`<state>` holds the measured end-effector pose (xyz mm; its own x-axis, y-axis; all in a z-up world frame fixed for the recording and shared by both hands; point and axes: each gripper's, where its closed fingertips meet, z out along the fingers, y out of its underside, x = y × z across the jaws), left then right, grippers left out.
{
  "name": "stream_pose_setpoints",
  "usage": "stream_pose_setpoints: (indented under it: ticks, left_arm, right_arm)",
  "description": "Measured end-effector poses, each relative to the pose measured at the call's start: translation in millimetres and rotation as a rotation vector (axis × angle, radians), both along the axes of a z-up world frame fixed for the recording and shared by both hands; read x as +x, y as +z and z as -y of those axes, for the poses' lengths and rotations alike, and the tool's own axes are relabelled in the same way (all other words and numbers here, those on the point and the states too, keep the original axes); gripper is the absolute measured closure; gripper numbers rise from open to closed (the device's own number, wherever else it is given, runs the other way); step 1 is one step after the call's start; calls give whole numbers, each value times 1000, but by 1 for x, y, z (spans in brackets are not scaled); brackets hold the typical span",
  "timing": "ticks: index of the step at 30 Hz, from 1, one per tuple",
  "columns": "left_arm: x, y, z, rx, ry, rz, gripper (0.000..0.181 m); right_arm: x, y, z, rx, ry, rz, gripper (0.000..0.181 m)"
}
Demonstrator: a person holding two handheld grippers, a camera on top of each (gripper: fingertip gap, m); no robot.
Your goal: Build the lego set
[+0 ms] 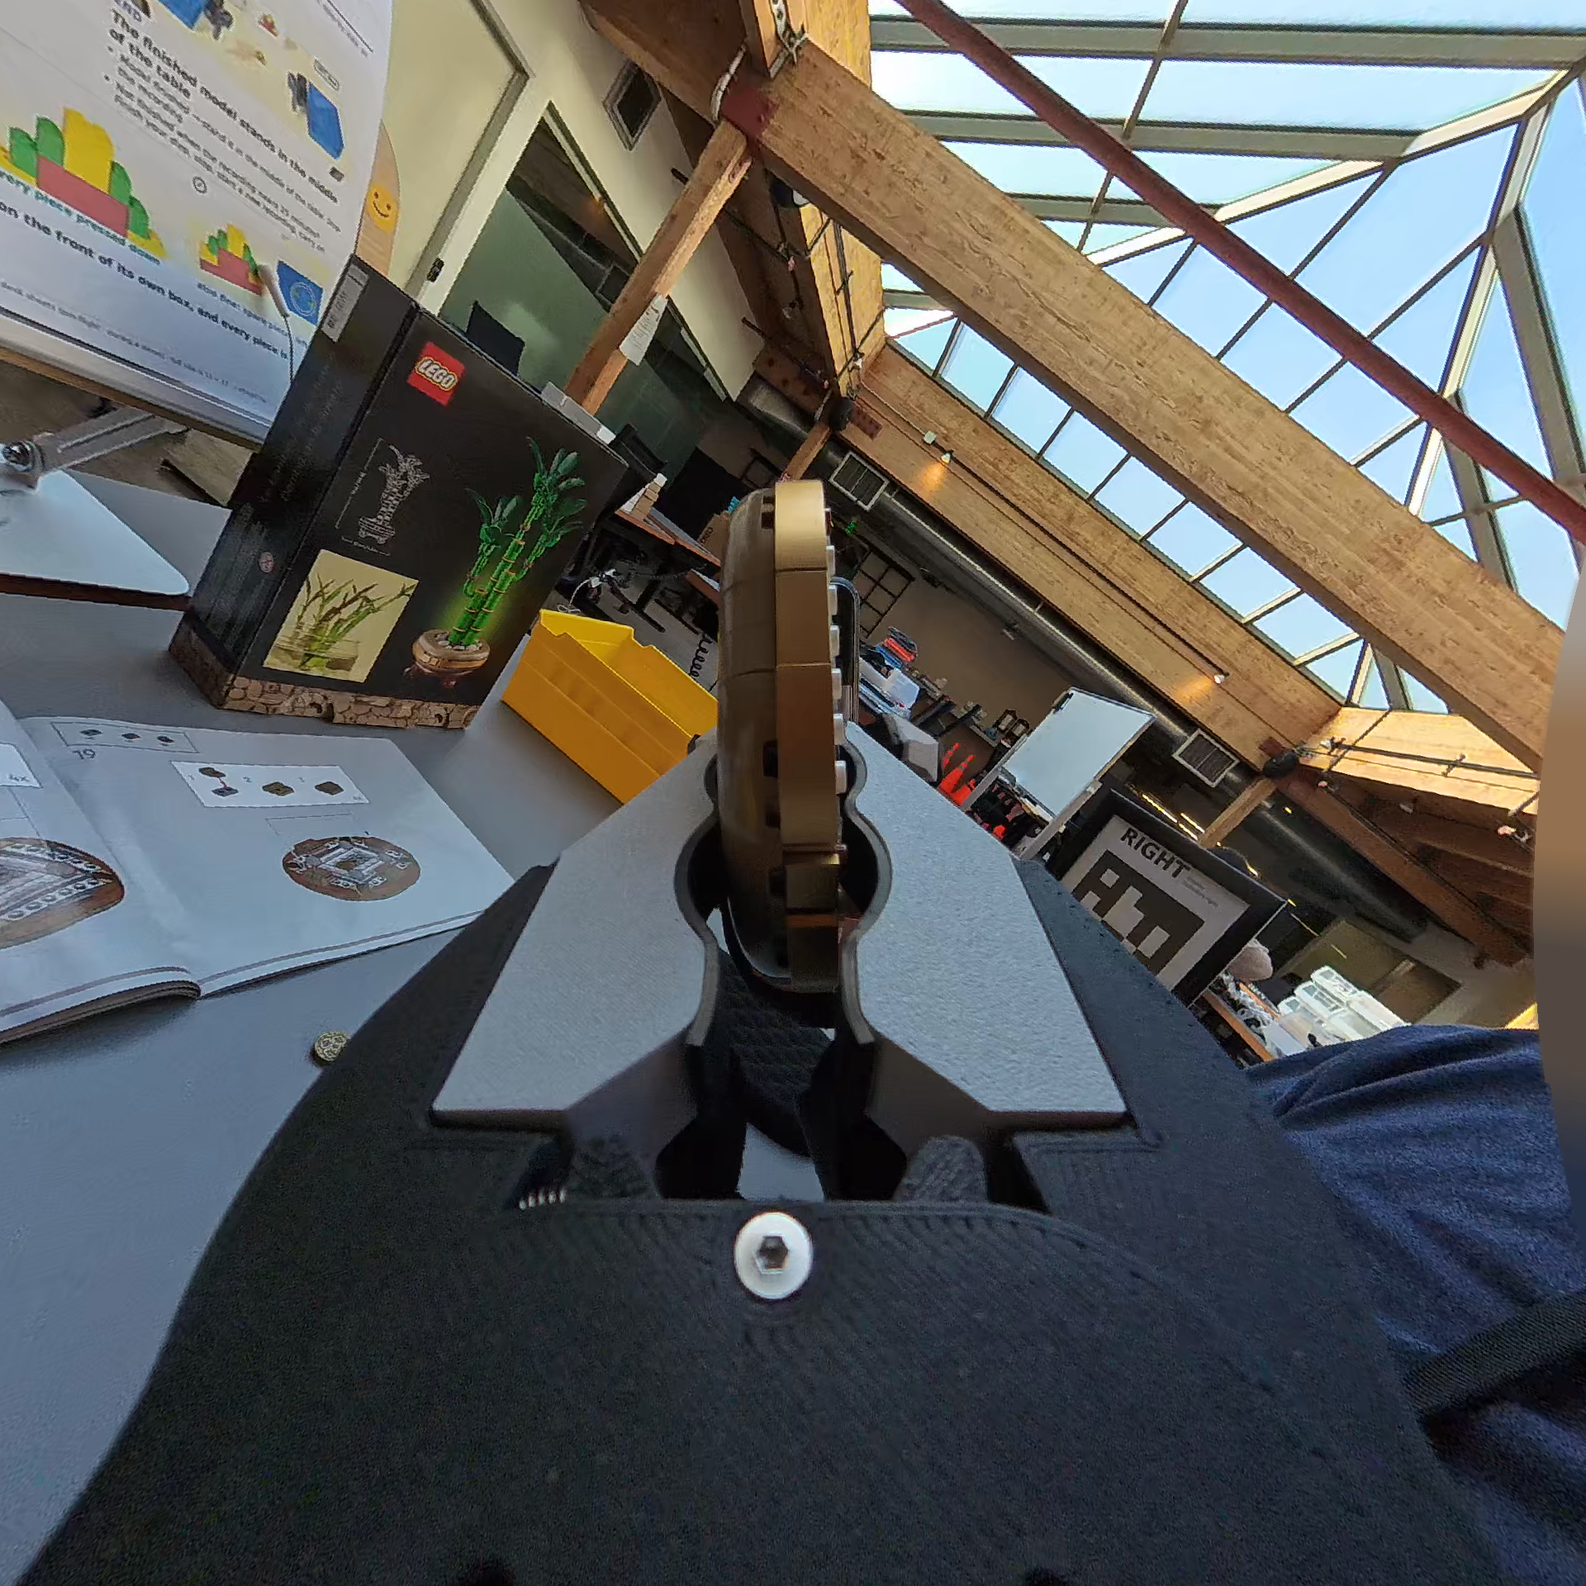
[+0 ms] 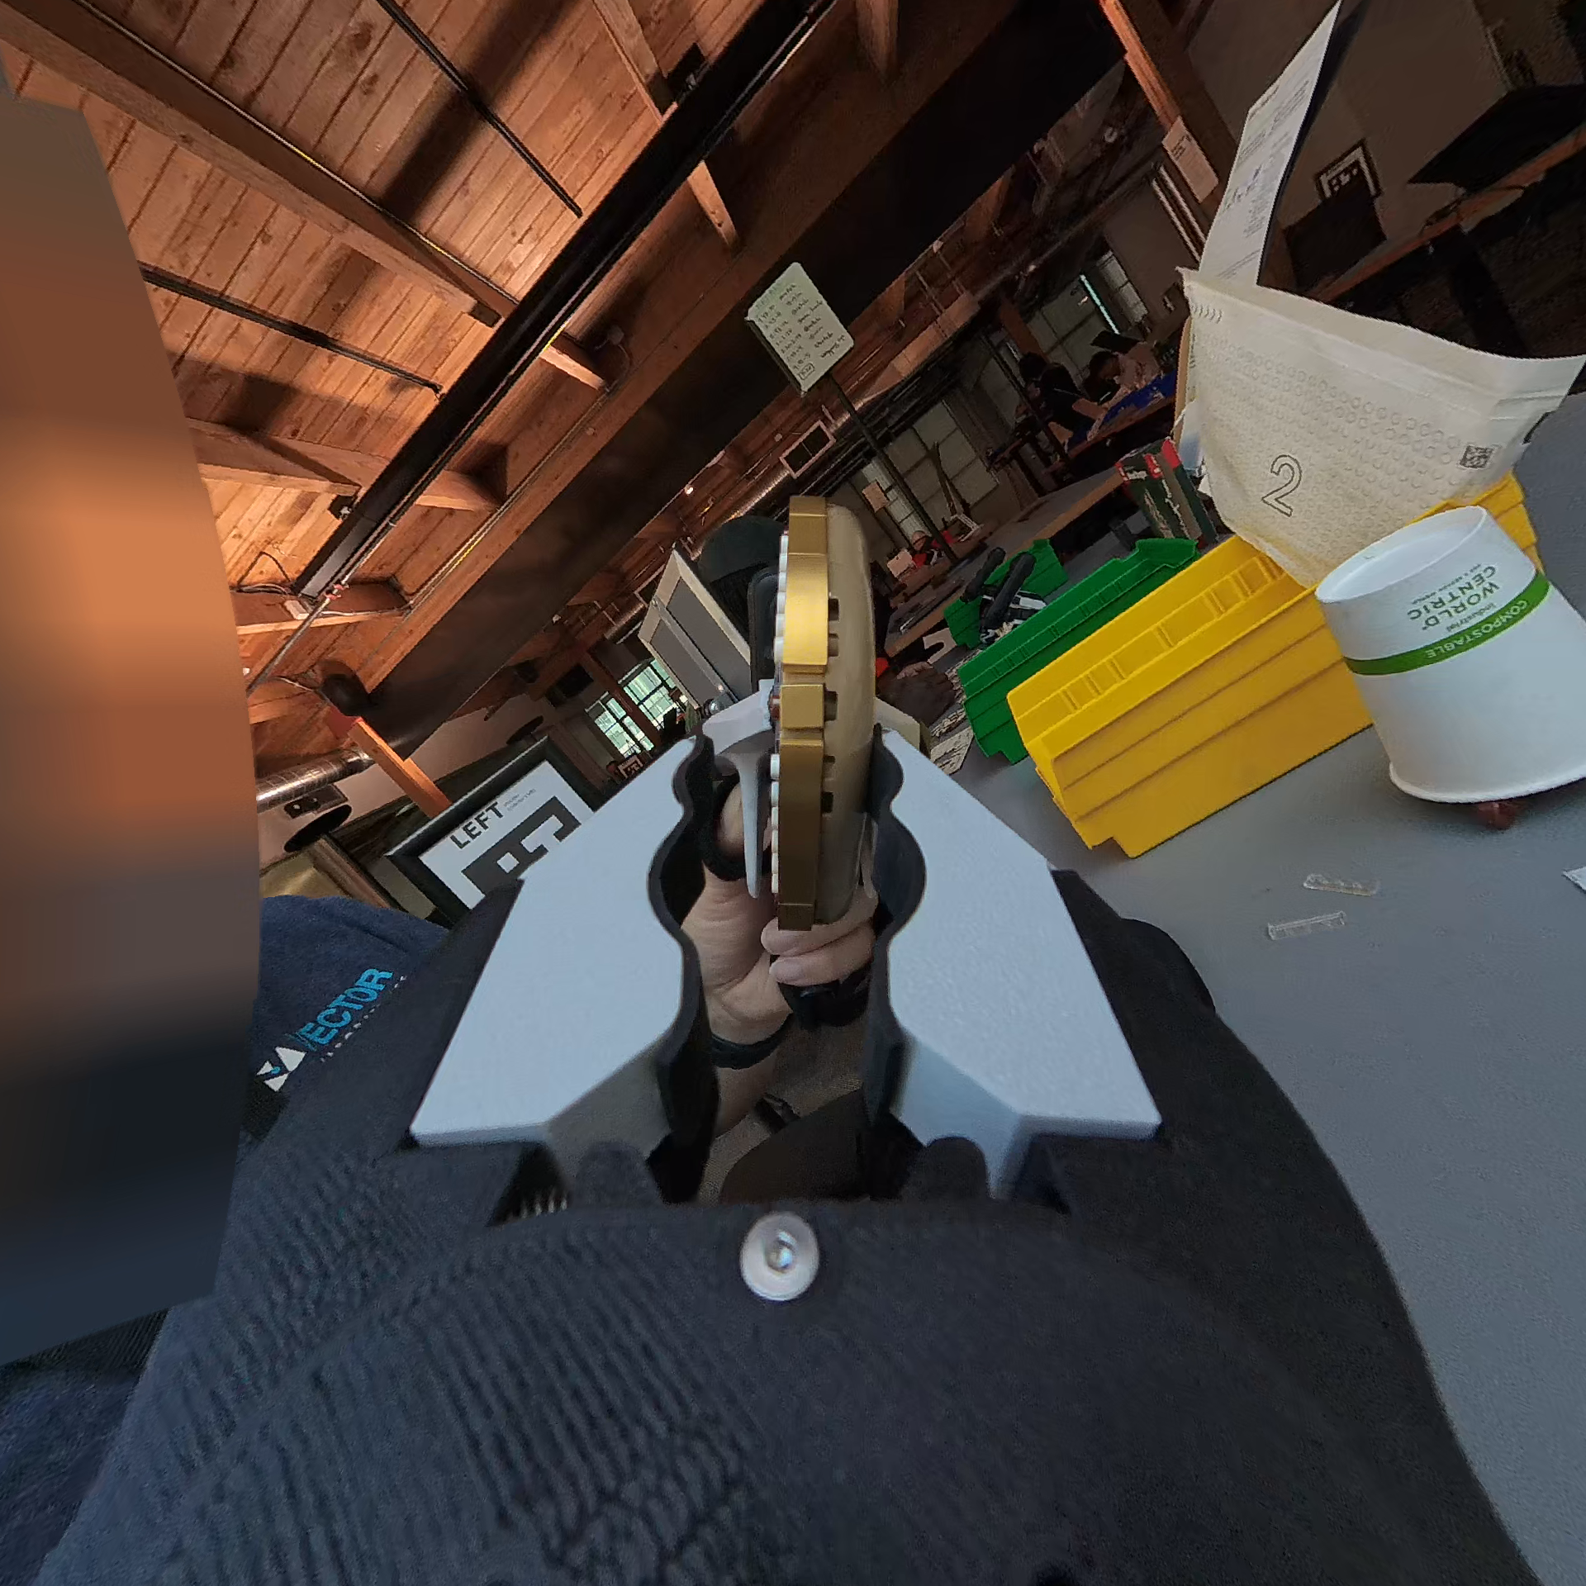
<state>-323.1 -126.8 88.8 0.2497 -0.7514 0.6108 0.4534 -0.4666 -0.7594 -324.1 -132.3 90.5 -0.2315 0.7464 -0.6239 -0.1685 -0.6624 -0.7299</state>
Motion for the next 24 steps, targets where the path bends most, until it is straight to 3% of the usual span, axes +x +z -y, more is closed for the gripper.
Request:
stream_pose_setpoints:
  ticks: [3,13,17,20,24]
  left_arm:
    - [3,-2,2,-1,-4,13,163]
    - [11,-18,4,-101,-76,-1,161]
    - [8,-19,3,-94,-53,-9,162]
    - [5,-22,-1,-116,-27,3,163]
    - [3,-24,-4,-116,4,10,163]
  right_arm:
    - [3,-4,-6,-48,-25,-24,162]
    - [10,-13,-13,-142,-14,-24,162]
    - [7,-13,-12,-121,-20,-3,162]
    - [5,-16,-13,-116,-38,37,152]
    - [0,-26,-14,-84,-80,126,158]
